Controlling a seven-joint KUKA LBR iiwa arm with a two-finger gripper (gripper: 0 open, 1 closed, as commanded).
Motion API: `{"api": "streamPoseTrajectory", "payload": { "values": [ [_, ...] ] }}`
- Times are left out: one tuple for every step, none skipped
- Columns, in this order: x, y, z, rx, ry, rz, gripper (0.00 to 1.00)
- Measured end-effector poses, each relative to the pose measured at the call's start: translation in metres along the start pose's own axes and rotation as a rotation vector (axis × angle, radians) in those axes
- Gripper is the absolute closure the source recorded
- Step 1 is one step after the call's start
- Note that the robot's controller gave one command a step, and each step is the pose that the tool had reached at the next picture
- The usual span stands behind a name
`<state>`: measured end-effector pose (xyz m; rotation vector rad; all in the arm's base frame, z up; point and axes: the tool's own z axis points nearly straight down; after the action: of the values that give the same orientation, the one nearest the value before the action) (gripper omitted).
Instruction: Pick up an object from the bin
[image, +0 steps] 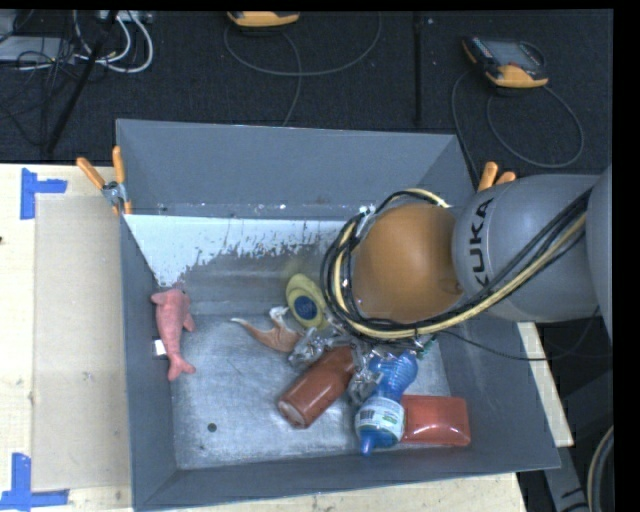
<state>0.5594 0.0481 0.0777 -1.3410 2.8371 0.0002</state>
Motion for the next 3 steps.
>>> {"api": "streamPoseTrajectory", "payload": {
  "values": [
    [-0.0022,0.0029,0.007,0.008,-0.004,-0.09,1.0],
    [-0.002,0.0041,0.0052,0.008,-0.004,-0.103,1.0],
    [-0.0013,0.0055,-0.0001,0.003,-0.001,-0.11,1.0]
  ]
}}
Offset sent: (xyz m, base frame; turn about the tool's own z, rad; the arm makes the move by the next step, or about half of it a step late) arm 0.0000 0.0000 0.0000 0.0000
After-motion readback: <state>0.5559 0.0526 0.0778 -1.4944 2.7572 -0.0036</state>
